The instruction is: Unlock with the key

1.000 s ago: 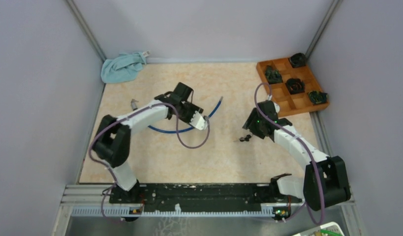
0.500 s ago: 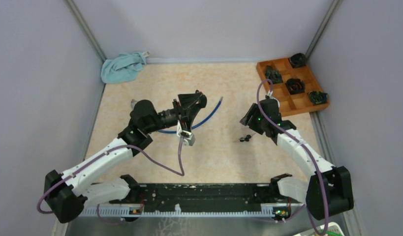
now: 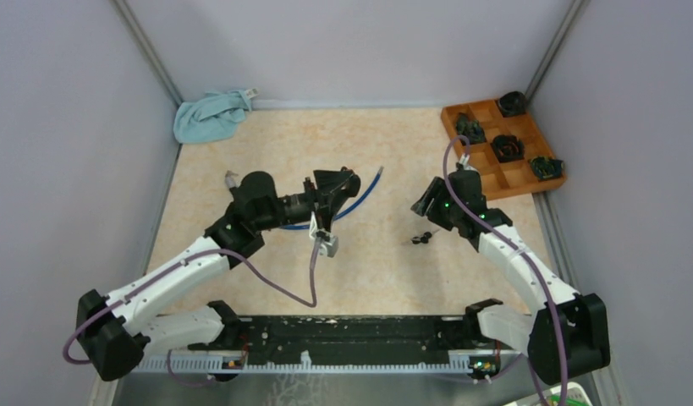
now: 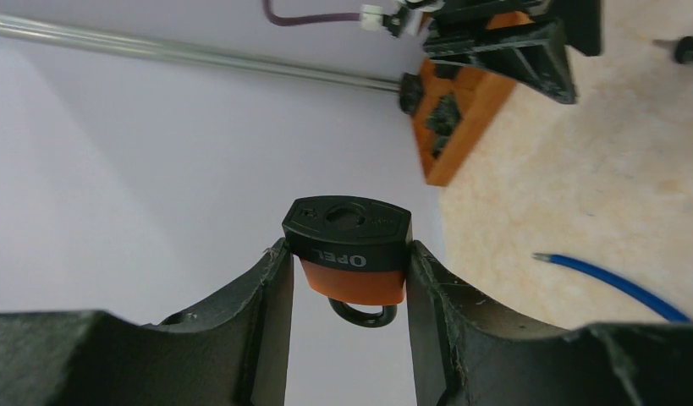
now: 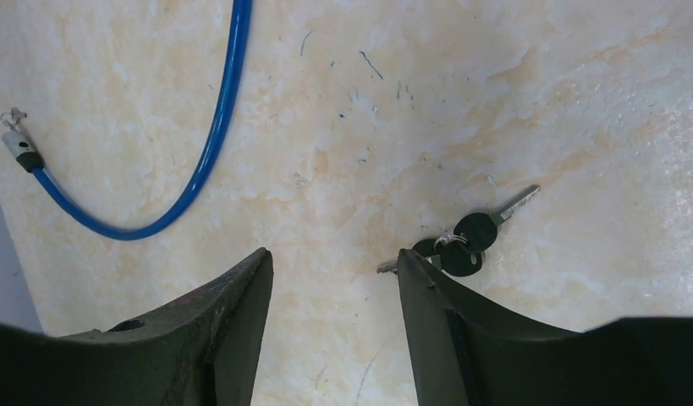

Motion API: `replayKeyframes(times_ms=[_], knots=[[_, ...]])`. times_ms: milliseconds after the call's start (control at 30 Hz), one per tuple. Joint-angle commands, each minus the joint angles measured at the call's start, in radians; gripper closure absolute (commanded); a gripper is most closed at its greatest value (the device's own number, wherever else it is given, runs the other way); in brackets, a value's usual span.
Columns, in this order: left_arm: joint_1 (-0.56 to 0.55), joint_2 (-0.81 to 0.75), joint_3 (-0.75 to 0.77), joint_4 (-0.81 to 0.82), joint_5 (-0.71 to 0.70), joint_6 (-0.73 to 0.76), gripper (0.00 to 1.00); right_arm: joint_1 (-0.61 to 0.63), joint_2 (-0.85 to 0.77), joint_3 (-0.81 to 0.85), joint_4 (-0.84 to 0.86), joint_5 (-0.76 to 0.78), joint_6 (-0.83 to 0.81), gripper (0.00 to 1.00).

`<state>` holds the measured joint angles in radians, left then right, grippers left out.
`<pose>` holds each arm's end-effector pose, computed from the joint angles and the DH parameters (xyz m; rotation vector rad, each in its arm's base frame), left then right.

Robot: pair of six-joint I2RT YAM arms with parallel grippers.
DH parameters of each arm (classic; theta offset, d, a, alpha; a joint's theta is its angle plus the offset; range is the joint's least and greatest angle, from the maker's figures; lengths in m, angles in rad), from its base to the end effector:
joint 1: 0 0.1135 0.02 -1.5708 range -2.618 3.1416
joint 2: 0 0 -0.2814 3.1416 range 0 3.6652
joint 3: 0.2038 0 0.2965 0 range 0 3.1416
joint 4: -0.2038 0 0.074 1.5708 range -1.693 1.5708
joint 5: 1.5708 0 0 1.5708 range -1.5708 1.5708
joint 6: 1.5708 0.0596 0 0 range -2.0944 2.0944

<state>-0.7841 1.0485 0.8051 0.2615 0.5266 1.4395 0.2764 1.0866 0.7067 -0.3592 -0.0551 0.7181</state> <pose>0.1922 -0.2340 0.3479 1.5278 0.2956 0.1088 0.2681 0.0795 0.2207 0.4924 2.3254 0.5582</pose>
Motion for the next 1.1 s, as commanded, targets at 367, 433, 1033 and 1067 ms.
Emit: replayKeyframes(times_ms=[367, 433, 1033, 1067], knots=[[0.055, 0.629, 0.734, -1.500, 0.254, -0.268, 1.00, -0.007, -0.067, -0.006, 0.191, -0.278, -0.193, 0.38], [0.077, 0.664, 0.770, -1.565, 0.314, -0.234, 1.00, -0.006, -0.124, -0.075, 0.323, -0.379, -0.225, 0.37], [0.204, 0.693, 0.808, -1.676, 0.614, -0.117, 0.99, 0.424, -0.296, -0.094, 0.505, -0.644, -1.050, 0.37], [0.196, 0.686, 0.803, -1.675, 0.615, -0.113, 0.99, 0.434, -0.279, -0.051, 0.452, -0.658, -1.087, 0.38]])
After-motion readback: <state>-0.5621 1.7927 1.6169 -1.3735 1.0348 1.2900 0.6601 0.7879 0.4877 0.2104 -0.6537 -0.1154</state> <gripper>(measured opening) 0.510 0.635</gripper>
